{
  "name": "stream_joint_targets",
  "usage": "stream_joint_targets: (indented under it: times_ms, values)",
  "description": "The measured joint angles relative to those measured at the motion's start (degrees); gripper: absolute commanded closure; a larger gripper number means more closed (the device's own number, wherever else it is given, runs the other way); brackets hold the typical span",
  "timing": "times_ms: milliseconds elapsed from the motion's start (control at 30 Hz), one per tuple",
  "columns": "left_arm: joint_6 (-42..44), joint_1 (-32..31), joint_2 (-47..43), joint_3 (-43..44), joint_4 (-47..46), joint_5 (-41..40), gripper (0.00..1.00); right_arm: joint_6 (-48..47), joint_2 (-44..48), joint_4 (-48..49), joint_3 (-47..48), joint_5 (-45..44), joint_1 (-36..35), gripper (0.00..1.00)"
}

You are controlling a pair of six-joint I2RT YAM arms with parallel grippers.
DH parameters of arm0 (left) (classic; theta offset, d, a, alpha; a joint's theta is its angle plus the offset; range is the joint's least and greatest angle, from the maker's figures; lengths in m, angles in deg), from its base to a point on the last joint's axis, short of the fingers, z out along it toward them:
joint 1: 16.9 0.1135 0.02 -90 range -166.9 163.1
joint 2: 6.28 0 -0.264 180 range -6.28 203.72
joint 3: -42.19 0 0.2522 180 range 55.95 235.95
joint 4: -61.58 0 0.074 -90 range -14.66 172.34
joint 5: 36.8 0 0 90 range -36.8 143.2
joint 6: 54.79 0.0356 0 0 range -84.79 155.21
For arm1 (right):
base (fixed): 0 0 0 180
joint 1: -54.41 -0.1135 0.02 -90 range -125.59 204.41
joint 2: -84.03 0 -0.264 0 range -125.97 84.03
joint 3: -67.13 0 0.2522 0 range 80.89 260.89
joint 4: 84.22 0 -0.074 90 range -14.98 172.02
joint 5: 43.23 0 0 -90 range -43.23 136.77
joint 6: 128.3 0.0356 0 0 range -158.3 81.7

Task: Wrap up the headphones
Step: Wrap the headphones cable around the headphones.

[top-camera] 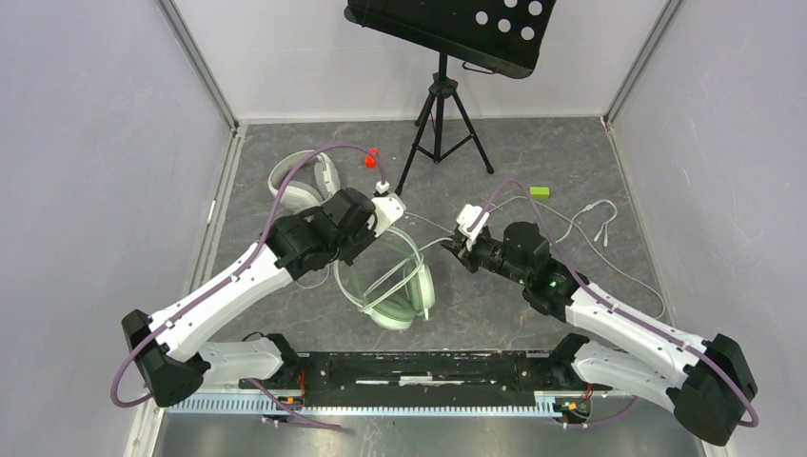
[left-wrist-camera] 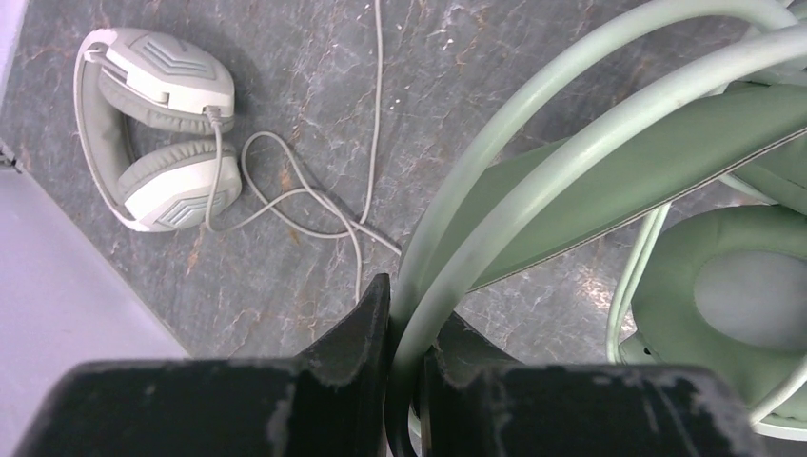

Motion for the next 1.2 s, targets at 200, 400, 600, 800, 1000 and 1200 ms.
stream_joint_targets:
  times_ms: [200, 400, 600, 800, 1000, 1200]
  values:
    - [0.0, 0.0, 1.4, 0.0, 0.6, -2.9, 0.94, 2.6, 0.6, -1.8, 1.8, 7.1, 0.2, 0.87]
    - [0.0, 0.0, 2.1, 0.0, 1.3, -5.6, 0.95, 9.5, -0.5, -1.6, 2.9, 15.5, 0.2, 0.87]
    - [0.0, -0.1, 3.2, 0.4, 1.2, -5.8, 0.95, 16.2, -1.8, 3.1, 2.4, 20.7, 0.3, 0.89]
    - [-0.1, -0.1, 3.5, 0.4, 1.0, -6.9, 0.95, 19.5, -2.0, 7.0, -0.2, 21.4, 0.6, 0.90]
    - [-2.2, -0.3, 3.5, 0.5, 0.1, -8.6, 0.96, 27.0, -4.2, 16.5, -3.7, 24.9, 0.6, 0.87]
    - [-5.9, -0.4, 3.5, 1.9, 0.2, -10.9, 0.96, 31.1, -5.8, 21.9, -4.2, 25.3, 0.7, 0.85]
